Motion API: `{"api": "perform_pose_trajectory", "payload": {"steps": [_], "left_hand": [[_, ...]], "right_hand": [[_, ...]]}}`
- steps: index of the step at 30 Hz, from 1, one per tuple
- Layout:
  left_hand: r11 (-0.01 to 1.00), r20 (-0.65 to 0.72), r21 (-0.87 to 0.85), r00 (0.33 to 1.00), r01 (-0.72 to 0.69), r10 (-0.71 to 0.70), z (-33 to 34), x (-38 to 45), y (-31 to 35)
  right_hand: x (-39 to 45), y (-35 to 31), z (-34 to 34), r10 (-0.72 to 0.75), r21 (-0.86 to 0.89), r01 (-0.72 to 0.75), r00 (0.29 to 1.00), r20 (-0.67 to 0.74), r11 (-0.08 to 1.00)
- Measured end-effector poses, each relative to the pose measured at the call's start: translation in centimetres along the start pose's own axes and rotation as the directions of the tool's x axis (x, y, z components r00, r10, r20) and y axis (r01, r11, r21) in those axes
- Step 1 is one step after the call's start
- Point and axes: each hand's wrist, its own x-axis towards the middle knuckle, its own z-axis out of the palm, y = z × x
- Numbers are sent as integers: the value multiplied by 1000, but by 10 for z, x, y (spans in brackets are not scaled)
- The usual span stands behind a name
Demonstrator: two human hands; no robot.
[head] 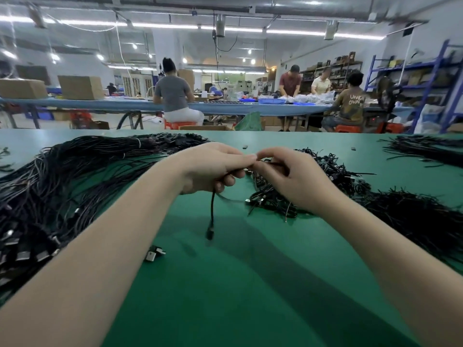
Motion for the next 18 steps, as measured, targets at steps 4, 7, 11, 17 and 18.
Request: {"api": "perform_pose_trajectory", "payload": {"steps": [4, 7, 11, 17, 18], "left_hand": [[999, 84, 37, 996, 16, -19, -31, -12, -12], [987, -48, -160, 999, 1, -9, -46, -15, -17], [633, -152, -762, 988, -138, 33, -37, -8, -15], [669, -235, -718, 972, -192, 26, -22, 0, -13], [685, -244, -700, 969, -202, 36, -24, -2, -11]], "right_hand": [[4, 13, -18, 154, 83, -143, 977, -149, 986], [6, 17, -24, 219, 91, -204, 950, -221, 975], [6, 5, -15, 314, 260, -286, 947, -72, 922], [-3, -18, 6, 229, 457, -373, 912, 339, 807], [-5, -19, 10, 197, 458, -376, 899, 392, 805]]}}
